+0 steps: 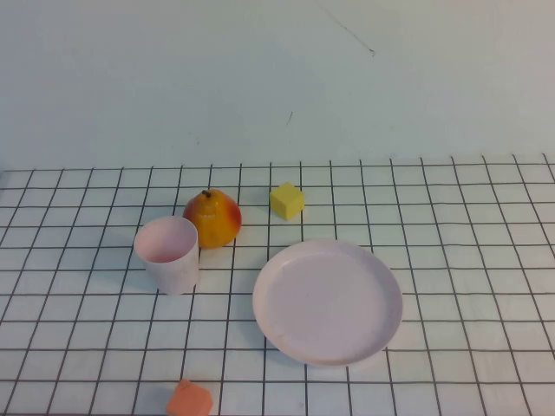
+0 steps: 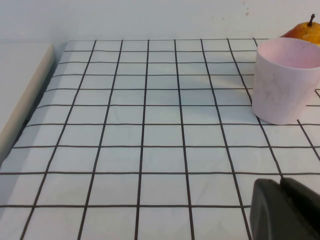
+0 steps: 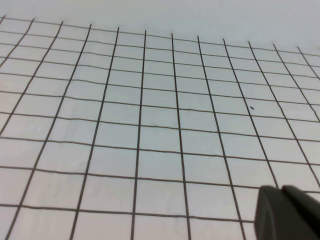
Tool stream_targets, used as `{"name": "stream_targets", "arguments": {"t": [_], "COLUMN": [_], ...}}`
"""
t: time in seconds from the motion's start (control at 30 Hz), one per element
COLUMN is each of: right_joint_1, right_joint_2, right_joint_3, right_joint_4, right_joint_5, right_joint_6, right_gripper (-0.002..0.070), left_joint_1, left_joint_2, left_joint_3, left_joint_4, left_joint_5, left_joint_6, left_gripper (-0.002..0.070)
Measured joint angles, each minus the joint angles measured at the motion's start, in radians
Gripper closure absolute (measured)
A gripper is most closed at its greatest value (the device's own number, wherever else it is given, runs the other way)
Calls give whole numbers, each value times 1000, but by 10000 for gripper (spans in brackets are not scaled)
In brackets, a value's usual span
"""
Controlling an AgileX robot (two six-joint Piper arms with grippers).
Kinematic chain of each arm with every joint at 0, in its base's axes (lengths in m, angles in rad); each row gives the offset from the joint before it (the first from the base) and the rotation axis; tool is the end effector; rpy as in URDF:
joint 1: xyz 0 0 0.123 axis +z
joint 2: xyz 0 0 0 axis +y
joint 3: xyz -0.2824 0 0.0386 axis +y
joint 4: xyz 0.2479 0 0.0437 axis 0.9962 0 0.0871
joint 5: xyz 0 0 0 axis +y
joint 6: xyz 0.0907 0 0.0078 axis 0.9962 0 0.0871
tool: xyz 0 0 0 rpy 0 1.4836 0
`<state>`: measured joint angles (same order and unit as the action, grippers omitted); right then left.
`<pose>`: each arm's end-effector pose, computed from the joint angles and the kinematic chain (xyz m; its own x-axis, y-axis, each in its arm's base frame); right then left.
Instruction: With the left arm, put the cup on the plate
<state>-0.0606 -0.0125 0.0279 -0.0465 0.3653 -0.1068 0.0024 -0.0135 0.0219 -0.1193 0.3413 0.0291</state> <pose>0.0526 -0.0047 0.1715 -0.2966 -0.1319 -0.9458 0.0324 0.9885 -0.1480 0.0532 -0.0035 0.1759 -0.2594 -0.0838 -0.9621 0.0145 0.9958 -0.0907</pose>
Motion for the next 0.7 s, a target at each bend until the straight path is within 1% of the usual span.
{"name": "stream_targets", "arguments": {"t": [0.47,0.6,0.7], "right_joint_1": [0,0,0], "right_joint_2": [0,0,0], "right_joint_3": [0,0,0], "right_joint_4": [0,0,0], "right_joint_5": [0,0,0], "right_joint_6": [0,0,0], "right_gripper": [678,678,678], "left_joint_1": [0,0,0], "left_joint_2": [0,0,0], "left_joint_3": [0,6,6], "left_joint_4": [0,0,0], "left_joint_5": [-15,-110,-256], "left_joint_6": [0,0,0], "left_gripper": [677,677,677]}}
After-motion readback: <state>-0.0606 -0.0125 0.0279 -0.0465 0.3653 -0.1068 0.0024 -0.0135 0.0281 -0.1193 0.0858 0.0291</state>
